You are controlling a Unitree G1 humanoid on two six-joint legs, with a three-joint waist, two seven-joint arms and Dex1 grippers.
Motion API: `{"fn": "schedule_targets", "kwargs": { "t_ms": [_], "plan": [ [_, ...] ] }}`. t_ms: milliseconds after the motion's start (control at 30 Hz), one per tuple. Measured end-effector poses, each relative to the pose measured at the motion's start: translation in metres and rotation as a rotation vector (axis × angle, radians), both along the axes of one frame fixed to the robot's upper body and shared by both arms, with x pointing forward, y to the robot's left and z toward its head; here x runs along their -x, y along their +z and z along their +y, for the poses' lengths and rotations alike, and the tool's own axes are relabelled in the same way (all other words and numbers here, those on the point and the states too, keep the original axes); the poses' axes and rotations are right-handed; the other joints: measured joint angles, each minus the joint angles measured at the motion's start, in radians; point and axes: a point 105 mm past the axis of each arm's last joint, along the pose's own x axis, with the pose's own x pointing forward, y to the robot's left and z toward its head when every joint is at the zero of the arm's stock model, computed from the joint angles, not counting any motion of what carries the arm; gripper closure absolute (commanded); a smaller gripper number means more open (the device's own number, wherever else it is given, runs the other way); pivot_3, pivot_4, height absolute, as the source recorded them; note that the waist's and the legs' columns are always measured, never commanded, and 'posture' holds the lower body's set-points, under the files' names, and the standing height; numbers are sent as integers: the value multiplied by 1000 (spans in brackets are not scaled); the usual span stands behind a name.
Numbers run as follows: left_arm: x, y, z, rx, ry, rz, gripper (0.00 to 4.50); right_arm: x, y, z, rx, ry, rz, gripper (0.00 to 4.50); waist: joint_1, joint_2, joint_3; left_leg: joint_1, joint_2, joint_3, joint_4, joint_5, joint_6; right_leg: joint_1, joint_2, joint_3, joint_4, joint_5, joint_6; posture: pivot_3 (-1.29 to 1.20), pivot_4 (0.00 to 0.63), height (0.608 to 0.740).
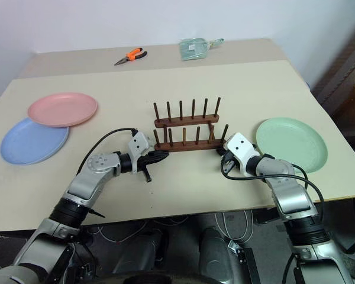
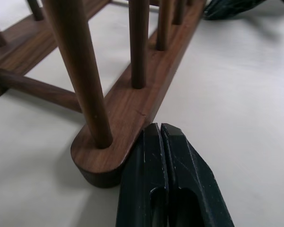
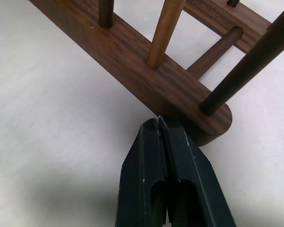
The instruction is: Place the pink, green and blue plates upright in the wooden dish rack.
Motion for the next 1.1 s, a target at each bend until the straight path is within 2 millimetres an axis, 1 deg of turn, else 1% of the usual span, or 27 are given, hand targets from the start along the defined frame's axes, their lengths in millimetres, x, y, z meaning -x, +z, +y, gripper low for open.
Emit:
{"fn": "schedule_targets", "kwargs": {
  "t_ms": [233,267,300,367,400,433,500,567,600,633,667,767,867,933,1067,1100],
  "plan": [
    [1,0,6,1,23,-7,4460,0,0,-2,16,-7,-10,4500,-10,0,0,1,1,0,-1,0,0,0,0,0,0,1,2,0,150,732],
    [3,0,8,-5,27,-9,4492,1,1,-3,21,-1,-8,4251,-11,0,0,1,1,0,-1,0,0,0,0,0,0,1,2,0,150,732],
    [5,0,13,-9,34,-6,4500,3,2,-5,27,7,-3,3967,-12,0,0,0,1,0,-2,0,0,0,0,0,0,1,2,0,150,732],
    [9,3,23,-2,47,10,3959,7,7,-9,13,13,14,3202,-13,0,0,0,1,0,-2,0,0,-1,0,0,0,1,2,0,150,732],
    [12,4,29,14,62,32,3654,9,13,-7,-16,27,19,2696,-16,1,0,0,1,0,-2,0,0,-1,0,0,0,1,2,0,150,732],
    [15,4,34,31,72,54,3315,11,20,-3,-34,52,19,2313,-17,1,0,0,2,0,-2,0,0,-1,1,0,0,0,2,0,150,732],
    [22,7,48,97,121,111,2180,21,34,12,-69,134,17,1136,-17,0,1,-1,3,0,-2,0,0,-2,1,0,0,-2,1,0,150,732],
    [23,12,67,145,197,142,1186,29,43,25,-93,206,18,114,-11,-1,1,-2,3,-1,-2,0,0,-3,2,-1,0,-2,1,0,150,732],
    [22,14,75,157,230,144,725,32,44,29,-96,227,22,0,-9,-1,2,-2,3,-1,-2,-1,0,-3,1,-1,0,-2,1,0,150,732],
    [21,22,87,183,281,133,101,35,44,35,-98,253,30,0,-6,-2,2,-3,3,-1,-1,-1,0,-3,1,-1,0,-2,1,0,150,732],
    [19,26,93,198,311,122,43,36,43,38,-98,265,36,0,-5,-2,2,-3,3,-1,-1,-1,0,-3,1,-1,-1,-2,1,0,150,732],
    [13,47,119,265,471,51,43,32,45,48,-113,293,20,0,-4,-3,3,-4,2,-1,-1,-1,-1,-4,0,-1,-1,-1,0,0,150,732],
    [14,62,134,304,590,-24,43,26,37,43,-100,271,35,0,-2,-3,3,-5,2,0,-1,-1,-1,-5,0,-1,-2,0,-2,0,150,732],
    [16,67,144,341,695,-59,43,26,31,39,-93,266,58,0,-2,-4,3,-5,2,0,-1,-2,-1,-5,0,-1,-2,1,-1,0,150,732],
    [20,76,179,384,949,-117,43,25,25,34,-82,265,79,0,-5,-4,3,-5,2,0,-1,-2,-2,-6,1,-1,-1,2,1,0,150,732],
    [21,78,183,385,983,-125,43,24,24,33,-79,266,80,0,-5,-4,3,-5,2,0,-1,-2,-2,-6,1,-1,-1,2,1,0,150,732]
  ]
}}
